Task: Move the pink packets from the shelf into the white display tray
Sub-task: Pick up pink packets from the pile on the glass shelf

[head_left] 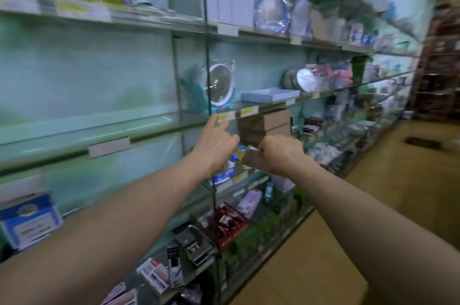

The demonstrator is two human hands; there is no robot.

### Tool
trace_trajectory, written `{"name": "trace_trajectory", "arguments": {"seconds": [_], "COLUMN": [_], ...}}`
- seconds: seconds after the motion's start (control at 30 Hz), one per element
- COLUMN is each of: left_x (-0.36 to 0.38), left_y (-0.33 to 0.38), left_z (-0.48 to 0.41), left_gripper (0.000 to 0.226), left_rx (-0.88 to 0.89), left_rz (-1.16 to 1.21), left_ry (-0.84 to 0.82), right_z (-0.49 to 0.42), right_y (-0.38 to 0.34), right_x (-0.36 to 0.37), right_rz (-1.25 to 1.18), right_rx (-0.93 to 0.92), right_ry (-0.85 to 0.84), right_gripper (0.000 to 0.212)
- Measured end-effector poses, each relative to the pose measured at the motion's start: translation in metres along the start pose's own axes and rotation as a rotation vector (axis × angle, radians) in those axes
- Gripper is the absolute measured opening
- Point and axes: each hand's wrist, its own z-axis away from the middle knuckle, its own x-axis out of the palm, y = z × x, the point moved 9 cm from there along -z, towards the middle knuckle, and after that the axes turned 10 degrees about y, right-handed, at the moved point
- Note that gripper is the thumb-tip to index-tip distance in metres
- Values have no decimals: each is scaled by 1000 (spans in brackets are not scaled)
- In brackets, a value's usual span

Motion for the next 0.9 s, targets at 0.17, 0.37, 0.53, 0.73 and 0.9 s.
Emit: {"name": "trace_trajectory", "arguments": {"seconds": [0.17,0.37,0.53,0.73,0.9], "left_x": [9,25,41,55,67], "left_y": [66,133,178,213,230], "left_z": [-44,-115,-191,-271,-313], "left_gripper": [20,25,22,18,14], "left_rx": [135,233,264,272,276], "left_rz": [76,159,252,315,352], "left_ry": [23,107,172,261,286], "right_z": [8,2,-23,-63,-91], "right_y": [73,152,217,290,326], "right_x": [19,32,31,39,48], "right_rz": [-3,78,165,281,300], "right_rx": [146,273,336,400,405], "right_ry": [-94,-144,-178,-135,-110], "right_gripper": [48,43,29,19,19]}}
